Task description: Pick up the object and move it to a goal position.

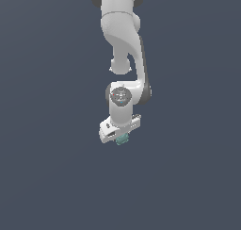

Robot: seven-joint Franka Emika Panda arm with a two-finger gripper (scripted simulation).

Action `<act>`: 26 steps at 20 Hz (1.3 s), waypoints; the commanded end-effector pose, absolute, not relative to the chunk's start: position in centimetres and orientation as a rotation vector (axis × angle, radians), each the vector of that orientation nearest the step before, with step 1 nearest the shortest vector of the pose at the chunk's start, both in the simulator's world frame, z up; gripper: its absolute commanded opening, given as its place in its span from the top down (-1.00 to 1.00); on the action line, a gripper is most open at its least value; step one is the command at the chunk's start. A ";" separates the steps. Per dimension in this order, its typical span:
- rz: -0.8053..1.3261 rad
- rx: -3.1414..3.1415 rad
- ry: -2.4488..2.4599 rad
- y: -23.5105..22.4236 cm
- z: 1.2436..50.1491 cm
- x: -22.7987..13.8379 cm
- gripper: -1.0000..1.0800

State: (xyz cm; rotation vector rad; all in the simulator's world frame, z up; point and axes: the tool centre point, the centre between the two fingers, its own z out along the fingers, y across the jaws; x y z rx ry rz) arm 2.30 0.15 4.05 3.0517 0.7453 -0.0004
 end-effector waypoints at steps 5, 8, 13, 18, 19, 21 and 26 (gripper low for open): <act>0.000 3.052 0.745 0.6 5.2 1.7 1.00; 0.000 3.052 0.745 1.0 6.3 1.0 1.00; 0.000 3.051 0.745 2.1 9.0 -0.5 1.00; 0.000 3.050 0.746 3.6 12.7 -2.6 1.00; 0.000 3.050 0.746 3.9 13.5 -3.0 1.00; 0.000 3.050 0.746 4.6 15.1 -3.9 1.00; -0.001 3.050 0.746 6.1 19.0 -6.0 1.00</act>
